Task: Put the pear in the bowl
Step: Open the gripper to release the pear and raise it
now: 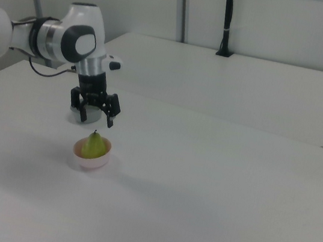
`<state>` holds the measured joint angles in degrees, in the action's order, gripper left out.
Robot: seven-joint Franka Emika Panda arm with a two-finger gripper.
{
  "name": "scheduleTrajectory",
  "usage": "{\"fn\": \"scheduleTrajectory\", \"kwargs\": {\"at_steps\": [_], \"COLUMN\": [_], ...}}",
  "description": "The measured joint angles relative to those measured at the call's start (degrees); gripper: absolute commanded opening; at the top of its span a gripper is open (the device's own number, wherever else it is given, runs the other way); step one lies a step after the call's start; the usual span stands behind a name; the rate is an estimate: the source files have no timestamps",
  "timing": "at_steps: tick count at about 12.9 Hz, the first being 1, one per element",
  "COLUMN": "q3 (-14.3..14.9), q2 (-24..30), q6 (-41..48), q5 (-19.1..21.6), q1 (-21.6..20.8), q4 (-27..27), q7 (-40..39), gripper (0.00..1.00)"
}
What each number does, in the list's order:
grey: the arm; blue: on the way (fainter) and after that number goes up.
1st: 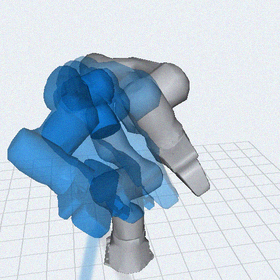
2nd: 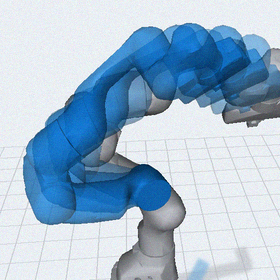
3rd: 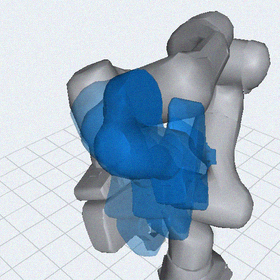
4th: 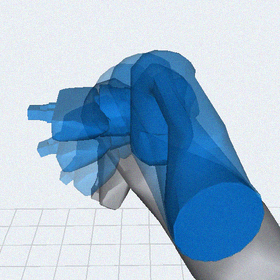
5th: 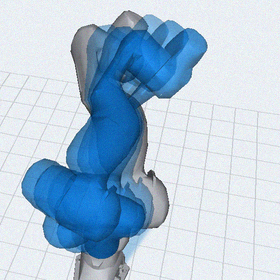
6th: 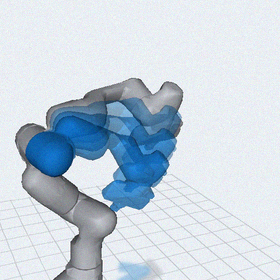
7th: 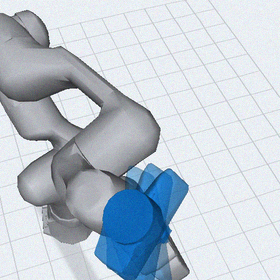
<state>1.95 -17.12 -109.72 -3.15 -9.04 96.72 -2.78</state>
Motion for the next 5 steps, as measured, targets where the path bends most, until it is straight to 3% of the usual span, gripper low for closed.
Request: {"fn": "scheduleTrajectory", "kwargs": {"at_steps": [5], "q3": [0.3], "q2": [9.2], "q6": [6.8], "q5": [0.0], "q1": [4.0], "q4": [-2.5], "q7": [7.5], "gripper": [1.00]}}
